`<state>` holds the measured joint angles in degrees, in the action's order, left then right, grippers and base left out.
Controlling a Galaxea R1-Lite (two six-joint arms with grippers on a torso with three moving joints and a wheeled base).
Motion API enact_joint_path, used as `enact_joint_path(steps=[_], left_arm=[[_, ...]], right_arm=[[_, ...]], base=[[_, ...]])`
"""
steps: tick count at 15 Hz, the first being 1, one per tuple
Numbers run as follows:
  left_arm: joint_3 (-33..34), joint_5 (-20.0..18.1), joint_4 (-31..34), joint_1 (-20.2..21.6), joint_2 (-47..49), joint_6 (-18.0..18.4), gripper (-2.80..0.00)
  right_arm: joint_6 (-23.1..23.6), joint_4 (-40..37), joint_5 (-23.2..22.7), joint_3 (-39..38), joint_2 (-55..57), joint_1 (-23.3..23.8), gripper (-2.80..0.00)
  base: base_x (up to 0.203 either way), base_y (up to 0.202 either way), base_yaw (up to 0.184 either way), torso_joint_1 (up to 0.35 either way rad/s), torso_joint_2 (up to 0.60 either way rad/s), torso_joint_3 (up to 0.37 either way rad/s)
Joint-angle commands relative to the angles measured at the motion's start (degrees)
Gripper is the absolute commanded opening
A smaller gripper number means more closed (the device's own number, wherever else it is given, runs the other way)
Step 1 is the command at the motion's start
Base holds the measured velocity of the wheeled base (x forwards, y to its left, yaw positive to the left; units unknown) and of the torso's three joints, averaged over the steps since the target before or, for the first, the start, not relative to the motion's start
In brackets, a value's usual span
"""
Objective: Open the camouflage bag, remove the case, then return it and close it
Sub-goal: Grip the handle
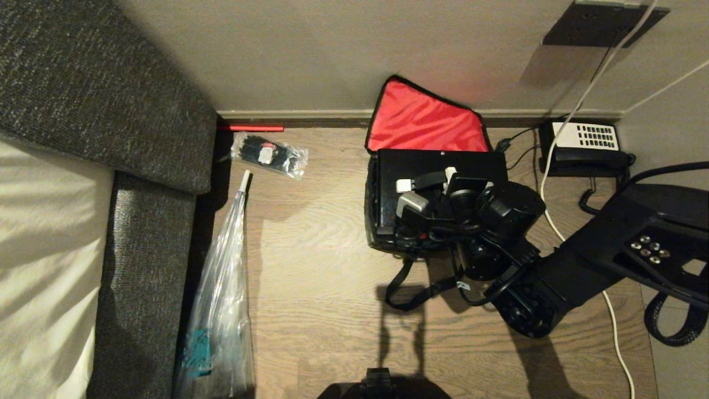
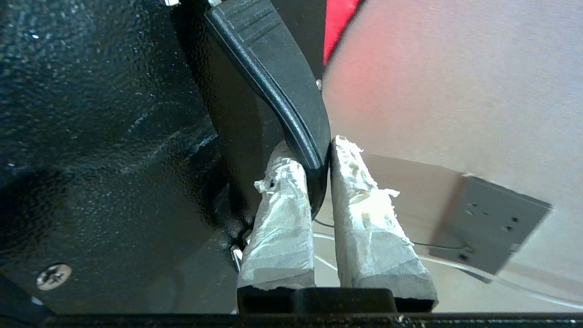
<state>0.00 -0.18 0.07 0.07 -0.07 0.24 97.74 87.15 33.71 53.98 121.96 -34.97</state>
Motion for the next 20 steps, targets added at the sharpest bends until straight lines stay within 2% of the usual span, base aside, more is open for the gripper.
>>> enact_joint_path(steps=[1,7,10,20], left_arm=[[0.1,0.0,0.0,0.0,0.1,0.0,-2.8],[0.1,0.0,0.0,0.0,0.1,0.0,-2.8],[0.1,0.0,0.0,0.0,0.1,0.0,-2.8],[0.2,0.0,0.0,0.0,0.1,0.0,-2.8]], right_arm=[[0.5,0.5,0.3,-0.3,-1.5,-0.6,-2.8],[2.1,-0.1,0.4,-0.3,-3.6,-2.2,-2.8],[2.1,-0.4,3.6,-0.3,-4.4,-3.8,-2.8],[3.2,-4.3,4.1,-3.9,-11.2,-5.0,-2.8]], base=[[0.0,0.0,0.0,0.0,0.0,0.0],[0.0,0.0,0.0,0.0,0.0,0.0],[0.0,0.0,0.0,0.0,0.0,0.0],[0.0,0.0,0.0,0.0,0.0,0.002]])
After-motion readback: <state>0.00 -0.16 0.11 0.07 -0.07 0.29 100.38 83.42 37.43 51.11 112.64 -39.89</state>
